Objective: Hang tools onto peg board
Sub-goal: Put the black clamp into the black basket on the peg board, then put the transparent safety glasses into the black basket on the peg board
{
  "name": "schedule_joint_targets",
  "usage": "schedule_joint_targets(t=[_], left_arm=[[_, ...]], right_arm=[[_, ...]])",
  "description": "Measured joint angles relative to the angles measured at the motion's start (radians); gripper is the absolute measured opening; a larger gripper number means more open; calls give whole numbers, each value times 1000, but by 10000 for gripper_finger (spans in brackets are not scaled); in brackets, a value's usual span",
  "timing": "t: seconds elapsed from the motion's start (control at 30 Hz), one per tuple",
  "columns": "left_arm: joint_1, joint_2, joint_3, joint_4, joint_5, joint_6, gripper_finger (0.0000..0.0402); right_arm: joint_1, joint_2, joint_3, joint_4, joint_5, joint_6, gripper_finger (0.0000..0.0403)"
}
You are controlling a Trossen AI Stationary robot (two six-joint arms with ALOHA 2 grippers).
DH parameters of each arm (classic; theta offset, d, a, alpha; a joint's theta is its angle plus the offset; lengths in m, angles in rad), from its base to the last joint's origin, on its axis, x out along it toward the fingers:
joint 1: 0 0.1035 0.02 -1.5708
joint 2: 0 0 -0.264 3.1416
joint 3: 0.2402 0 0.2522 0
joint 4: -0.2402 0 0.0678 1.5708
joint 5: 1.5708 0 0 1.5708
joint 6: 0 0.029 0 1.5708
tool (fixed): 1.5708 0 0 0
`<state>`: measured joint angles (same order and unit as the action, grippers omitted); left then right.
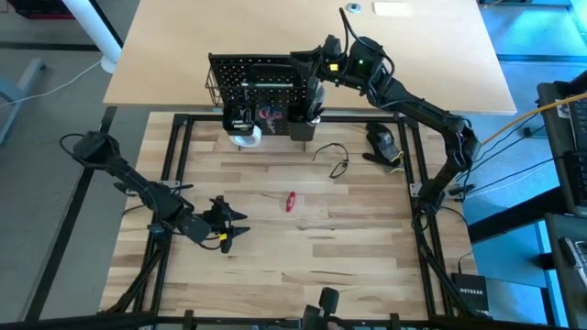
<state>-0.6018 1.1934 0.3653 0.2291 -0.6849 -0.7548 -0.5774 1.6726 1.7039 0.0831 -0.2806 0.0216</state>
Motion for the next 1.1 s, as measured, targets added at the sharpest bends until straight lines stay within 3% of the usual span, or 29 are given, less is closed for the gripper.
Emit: schedule_joint_targets(t=[0.33, 0.53, 0.87, 1.1], left_arm=[[0, 0, 0, 0, 0, 0, 196], [0, 0, 0, -1, 0, 0, 196], [0, 0, 0, -3, 0, 3, 196], [4, 0, 0, -2, 0, 29, 196]], right_arm=[[1, -4, 1, 0, -12, 0, 149], [21, -35, 88, -76, -71, -3, 165], [183, -107, 322, -546, -79, -81, 166], [387, -135, 346, -931, -73, -150, 166]])
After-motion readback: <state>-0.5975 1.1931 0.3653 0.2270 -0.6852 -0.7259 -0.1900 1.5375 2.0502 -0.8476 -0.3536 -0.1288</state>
